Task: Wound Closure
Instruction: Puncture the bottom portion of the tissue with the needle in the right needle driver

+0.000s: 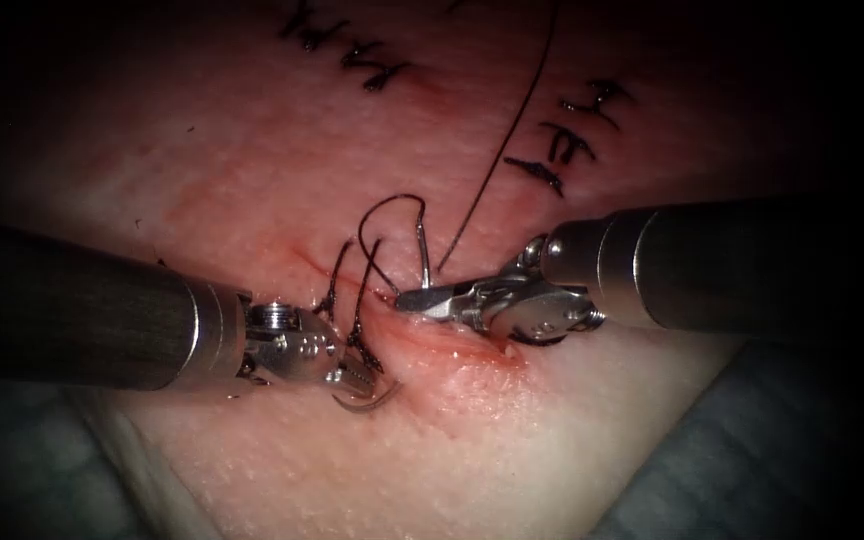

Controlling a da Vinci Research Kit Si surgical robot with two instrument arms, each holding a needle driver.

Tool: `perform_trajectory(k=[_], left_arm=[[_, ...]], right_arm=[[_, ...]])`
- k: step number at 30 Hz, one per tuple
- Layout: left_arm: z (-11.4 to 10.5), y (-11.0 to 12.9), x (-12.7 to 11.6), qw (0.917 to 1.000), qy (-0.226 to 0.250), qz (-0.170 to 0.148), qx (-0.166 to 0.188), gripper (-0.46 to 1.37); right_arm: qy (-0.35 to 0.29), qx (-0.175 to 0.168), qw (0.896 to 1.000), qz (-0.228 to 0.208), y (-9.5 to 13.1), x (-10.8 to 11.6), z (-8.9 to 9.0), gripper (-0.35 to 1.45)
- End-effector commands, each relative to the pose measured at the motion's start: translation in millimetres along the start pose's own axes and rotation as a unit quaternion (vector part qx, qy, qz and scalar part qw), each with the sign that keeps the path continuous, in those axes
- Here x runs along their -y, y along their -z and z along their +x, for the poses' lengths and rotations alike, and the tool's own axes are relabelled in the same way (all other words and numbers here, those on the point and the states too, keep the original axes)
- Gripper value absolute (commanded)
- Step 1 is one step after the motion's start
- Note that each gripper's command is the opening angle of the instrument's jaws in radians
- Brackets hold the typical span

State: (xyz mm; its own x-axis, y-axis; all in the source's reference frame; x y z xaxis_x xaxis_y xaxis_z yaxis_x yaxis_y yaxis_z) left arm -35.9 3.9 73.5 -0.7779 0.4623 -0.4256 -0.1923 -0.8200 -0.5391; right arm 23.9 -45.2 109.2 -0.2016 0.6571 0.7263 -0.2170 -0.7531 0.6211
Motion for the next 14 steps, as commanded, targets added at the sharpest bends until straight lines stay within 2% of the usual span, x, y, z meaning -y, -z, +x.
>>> perform_trajectory(k=[1,14], left_arm=[[0.0,0.0,0.0,1.0000,0.000,-0.003,0.000,-0.35],[0.4,-0.1,0.1,1.0000,0.004,-0.003,0.000,-0.35]], right_arm=[[0.002,0.000,1.000,-0.003,0.0,0.0,0.0,-0.35],[0.013,-0.002,1.000,-0.002,0.1,0.1,0.1,-0.35]])
